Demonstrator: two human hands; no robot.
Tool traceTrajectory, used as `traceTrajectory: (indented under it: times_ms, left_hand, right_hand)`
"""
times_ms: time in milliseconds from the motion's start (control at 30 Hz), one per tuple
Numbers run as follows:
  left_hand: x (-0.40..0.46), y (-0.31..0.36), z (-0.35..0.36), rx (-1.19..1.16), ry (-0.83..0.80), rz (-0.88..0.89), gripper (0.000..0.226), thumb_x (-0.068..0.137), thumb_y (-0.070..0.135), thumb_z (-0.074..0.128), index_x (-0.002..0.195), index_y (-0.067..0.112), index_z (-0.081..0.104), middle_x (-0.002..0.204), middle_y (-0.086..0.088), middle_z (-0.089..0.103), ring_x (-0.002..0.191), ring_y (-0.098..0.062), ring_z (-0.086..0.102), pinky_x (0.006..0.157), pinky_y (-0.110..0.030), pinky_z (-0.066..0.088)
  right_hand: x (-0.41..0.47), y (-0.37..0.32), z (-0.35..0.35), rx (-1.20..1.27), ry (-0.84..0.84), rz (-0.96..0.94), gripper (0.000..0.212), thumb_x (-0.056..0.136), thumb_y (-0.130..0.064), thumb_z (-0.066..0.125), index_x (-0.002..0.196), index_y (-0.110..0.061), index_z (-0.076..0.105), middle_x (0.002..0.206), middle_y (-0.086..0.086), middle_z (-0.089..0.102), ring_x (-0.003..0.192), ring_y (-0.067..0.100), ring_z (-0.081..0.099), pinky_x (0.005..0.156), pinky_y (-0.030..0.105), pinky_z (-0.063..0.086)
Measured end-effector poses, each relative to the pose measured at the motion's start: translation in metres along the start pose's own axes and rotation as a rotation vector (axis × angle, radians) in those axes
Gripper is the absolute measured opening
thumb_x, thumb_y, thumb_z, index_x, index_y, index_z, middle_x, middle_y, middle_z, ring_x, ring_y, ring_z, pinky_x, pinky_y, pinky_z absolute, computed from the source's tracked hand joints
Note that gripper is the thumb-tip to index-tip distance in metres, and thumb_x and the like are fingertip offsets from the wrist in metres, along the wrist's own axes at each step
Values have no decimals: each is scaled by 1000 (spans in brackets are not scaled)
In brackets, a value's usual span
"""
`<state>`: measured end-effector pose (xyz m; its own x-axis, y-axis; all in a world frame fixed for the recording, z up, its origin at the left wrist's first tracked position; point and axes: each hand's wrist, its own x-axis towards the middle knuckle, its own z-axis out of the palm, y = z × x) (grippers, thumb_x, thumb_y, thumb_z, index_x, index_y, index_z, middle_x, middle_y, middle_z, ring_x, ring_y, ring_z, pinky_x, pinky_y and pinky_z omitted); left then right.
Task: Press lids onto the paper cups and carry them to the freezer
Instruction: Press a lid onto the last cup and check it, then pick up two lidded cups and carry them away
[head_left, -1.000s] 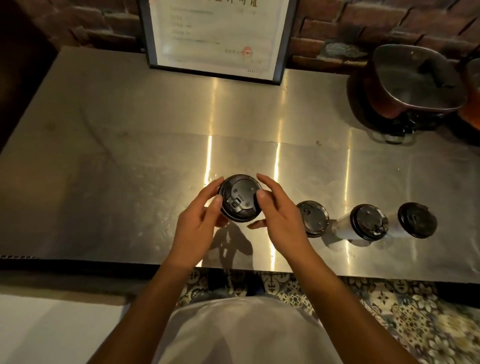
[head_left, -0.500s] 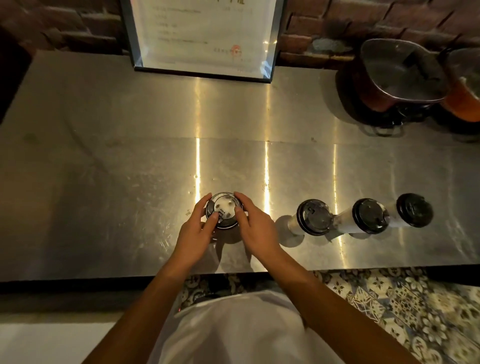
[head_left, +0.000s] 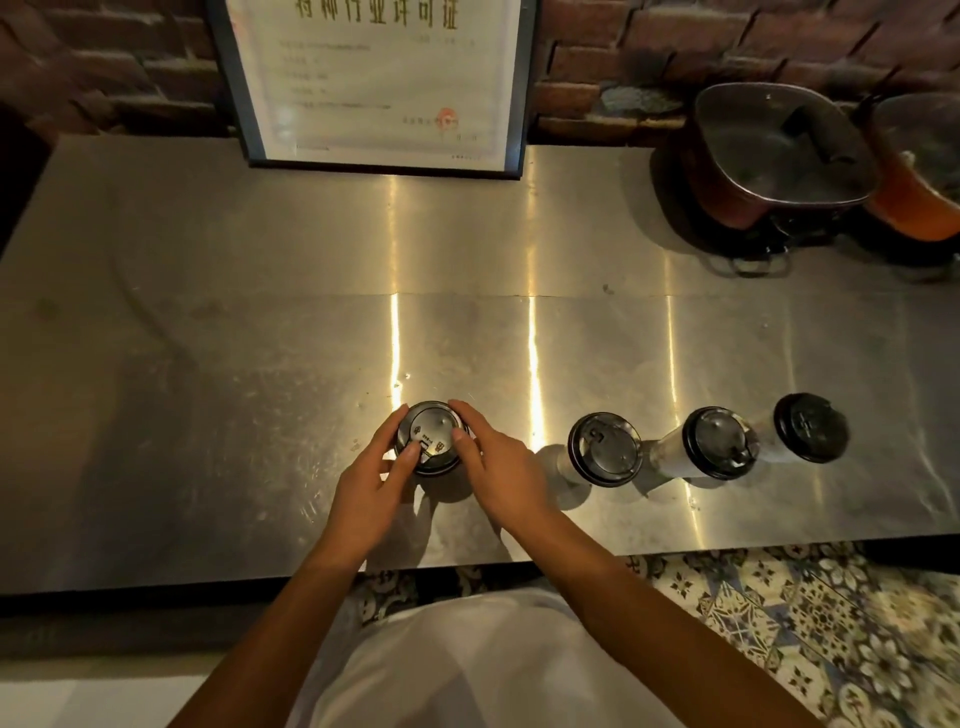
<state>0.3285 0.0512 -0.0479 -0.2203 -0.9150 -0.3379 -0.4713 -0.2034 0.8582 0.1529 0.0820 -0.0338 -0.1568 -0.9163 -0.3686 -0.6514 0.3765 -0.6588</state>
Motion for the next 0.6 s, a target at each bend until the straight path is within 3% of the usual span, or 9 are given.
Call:
traceTrajectory:
  times_ms: [100, 233, 333, 400, 500, 600]
  left_hand:
    - [0, 2, 5, -25, 11, -5, 50, 103, 42, 52, 150, 51, 38, 131, 14, 56, 99, -8, 69, 67, -16, 58]
    - [-3, 2, 4, -12, 30, -7, 51, 103, 36, 54, 152, 43, 40, 132, 11, 56, 96, -2, 64, 63, -7, 53]
    - [-2, 1, -1, 28, 46, -11, 51, 101, 42, 55, 150, 47, 40, 143, 7, 54, 105, -5, 61, 79, -15, 50]
    - [-3, 3, -2, 2, 78, -28, 54, 97, 51, 56, 147, 54, 38, 152, 5, 49, 120, -13, 58, 93, -31, 54]
    - [-2, 11, -1, 140, 178, 71, 61, 94, 52, 62, 149, 53, 36, 159, 6, 39, 143, -19, 42, 114, -42, 39]
    - [3, 25, 4, 404, 175, 235, 67, 91, 53, 69, 151, 43, 40, 165, 4, 30, 152, -24, 26, 118, -44, 27]
  right_hand:
    - [1, 4, -1, -6, -5, -15, 47, 109, -56, 25, 156, -50, 27, 122, 4, 74, 110, 26, 70, 91, 44, 57]
    - [-2, 3, -8, 29, -52, -24, 52, 106, -62, 29, 157, -53, 23, 128, 2, 70, 113, 24, 69, 95, 43, 56]
    - [-15, 7, -29, 82, 24, -53, 54, 104, -57, 45, 154, -58, 26, 123, -8, 69, 97, 11, 70, 87, 36, 57]
    - [-26, 12, -50, 156, 199, -96, 47, 102, -42, 55, 148, -49, 46, 120, -12, 69, 91, 5, 67, 79, 29, 54]
    - [-36, 32, -80, 79, 529, -163, 40, 96, -32, 57, 136, -30, 64, 138, -4, 63, 121, 16, 57, 96, 32, 46]
    - [-31, 59, -95, -87, 538, -67, 46, 93, -37, 63, 138, -31, 62, 159, 6, 45, 146, 30, 38, 112, 46, 38]
